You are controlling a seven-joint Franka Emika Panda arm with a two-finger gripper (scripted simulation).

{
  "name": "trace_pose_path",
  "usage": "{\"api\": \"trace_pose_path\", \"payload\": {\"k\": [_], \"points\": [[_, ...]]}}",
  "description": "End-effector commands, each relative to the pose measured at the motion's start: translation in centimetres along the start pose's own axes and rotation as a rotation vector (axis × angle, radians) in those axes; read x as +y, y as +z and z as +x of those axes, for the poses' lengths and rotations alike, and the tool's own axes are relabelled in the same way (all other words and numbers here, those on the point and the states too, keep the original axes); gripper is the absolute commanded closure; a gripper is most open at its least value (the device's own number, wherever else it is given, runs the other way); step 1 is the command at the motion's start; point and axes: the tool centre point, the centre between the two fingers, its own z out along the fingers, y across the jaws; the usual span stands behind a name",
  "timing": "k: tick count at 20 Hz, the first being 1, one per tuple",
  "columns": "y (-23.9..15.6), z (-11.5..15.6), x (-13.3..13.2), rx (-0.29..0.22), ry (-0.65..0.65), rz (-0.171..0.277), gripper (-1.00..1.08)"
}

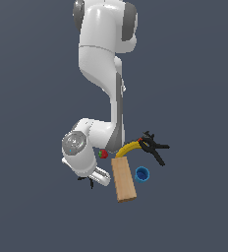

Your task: Pick up a designated object from a clutter of objects.

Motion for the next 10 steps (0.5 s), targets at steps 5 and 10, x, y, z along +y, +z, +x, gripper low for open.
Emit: {"api": "trace_pose_path", "payload": {"k": [5, 10], "points": [[0.43, 0.16, -0.05, 0.002, 0.000, 0.001, 1.08], [0.43, 0.16, -0.05, 0.002, 0.000, 0.001, 1.08]]}}
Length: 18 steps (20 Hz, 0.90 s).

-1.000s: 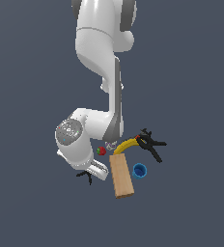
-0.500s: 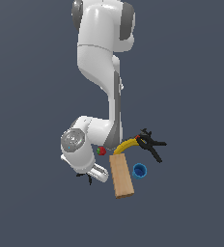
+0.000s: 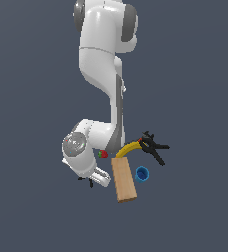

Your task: Pick up a designated object from a clutter of objects.

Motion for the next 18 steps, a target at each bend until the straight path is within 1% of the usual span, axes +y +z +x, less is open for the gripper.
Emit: {"api": "trace_pose_path", "payload": {"k": [1, 10, 14, 18], "points": [[0.0, 0.0, 0.0, 0.000, 0.000, 0.000, 1.08], [-0.9, -0.3, -0.4, 0.000, 0.000, 0.000, 1.08], [-2.4, -0.9, -1.0, 0.000, 0.000, 0.000, 1.08], [-4.9, -1.7, -1.9, 0.000, 0.000, 0.000, 1.08]]}}
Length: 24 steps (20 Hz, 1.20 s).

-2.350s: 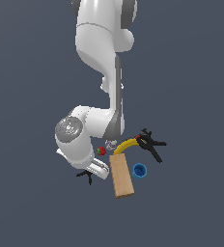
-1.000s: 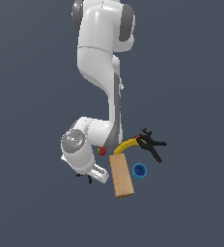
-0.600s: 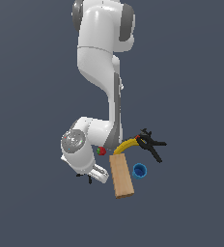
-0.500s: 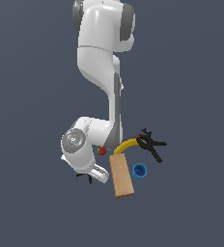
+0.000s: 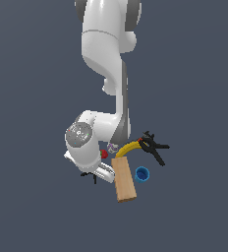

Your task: Pick up a designated object from a clutter of objects.

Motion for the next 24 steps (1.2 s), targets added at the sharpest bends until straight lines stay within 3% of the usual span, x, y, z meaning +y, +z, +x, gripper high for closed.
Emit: {"api": "trace_pose_path", "payload": {"k": [1, 24], "points": [[-1.8, -0.6, -0.7, 0.001, -0.001, 0.001, 1.08], [-26.5, -8.7, -10.0, 0.002, 0.001, -0.001, 1.08]]}}
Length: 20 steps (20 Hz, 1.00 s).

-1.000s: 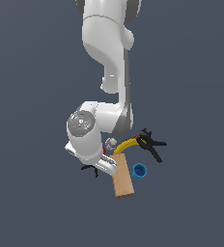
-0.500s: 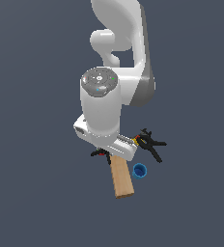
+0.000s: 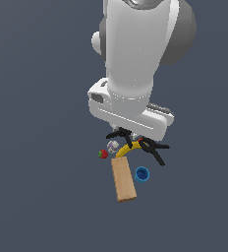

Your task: Pick up a designated object from a clutter of objects.

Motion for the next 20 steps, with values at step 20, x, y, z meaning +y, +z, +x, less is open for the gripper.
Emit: {"api": "trace_pose_path", "payload": {"k": [20], "points": [[-12.6, -3.6, -5.2, -0.001, 0.000, 0.000, 1.08]]}}
